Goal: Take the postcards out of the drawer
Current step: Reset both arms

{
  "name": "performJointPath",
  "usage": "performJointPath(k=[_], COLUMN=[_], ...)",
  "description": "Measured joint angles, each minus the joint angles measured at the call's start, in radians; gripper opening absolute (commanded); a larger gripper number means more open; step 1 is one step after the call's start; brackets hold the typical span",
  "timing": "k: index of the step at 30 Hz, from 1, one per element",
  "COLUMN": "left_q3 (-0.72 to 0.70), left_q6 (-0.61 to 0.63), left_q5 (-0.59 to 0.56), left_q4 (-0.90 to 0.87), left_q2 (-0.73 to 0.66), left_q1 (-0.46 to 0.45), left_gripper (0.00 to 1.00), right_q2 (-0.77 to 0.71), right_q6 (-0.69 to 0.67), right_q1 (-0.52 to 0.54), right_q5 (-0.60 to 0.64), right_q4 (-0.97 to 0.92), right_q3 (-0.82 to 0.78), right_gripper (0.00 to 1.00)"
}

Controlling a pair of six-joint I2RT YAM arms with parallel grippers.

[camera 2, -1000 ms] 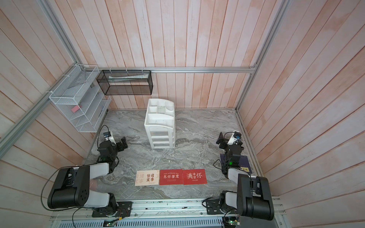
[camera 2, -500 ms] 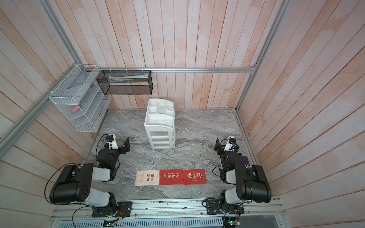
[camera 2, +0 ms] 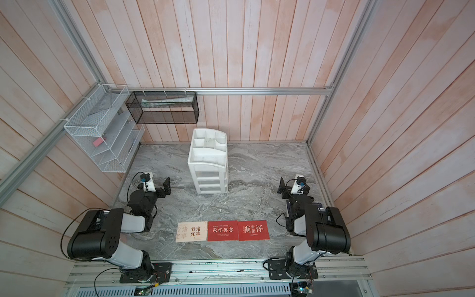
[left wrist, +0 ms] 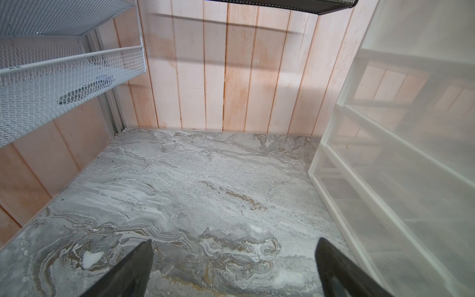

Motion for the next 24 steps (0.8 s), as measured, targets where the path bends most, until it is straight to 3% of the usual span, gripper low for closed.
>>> performJointPath(k=[18, 24], left_q3=[0.000, 0.000], left_q6=[0.000, 0.000], left_q5=[-0.004, -0.004], left_q4=[-0.006, -0.007], left_q2=[0.000, 0.000], left_q1=[0.000, 0.000], left_gripper=[1.00, 1.00], right_q2=[0.000, 0.000], right_q6=[0.003, -0.033], right_q1=[0.000, 0.033], right_q5=[0.013, -0.034], right_q4=[-0.003, -0.031], right_q3=[0.000, 0.006], right_gripper=[0.98, 0.98])
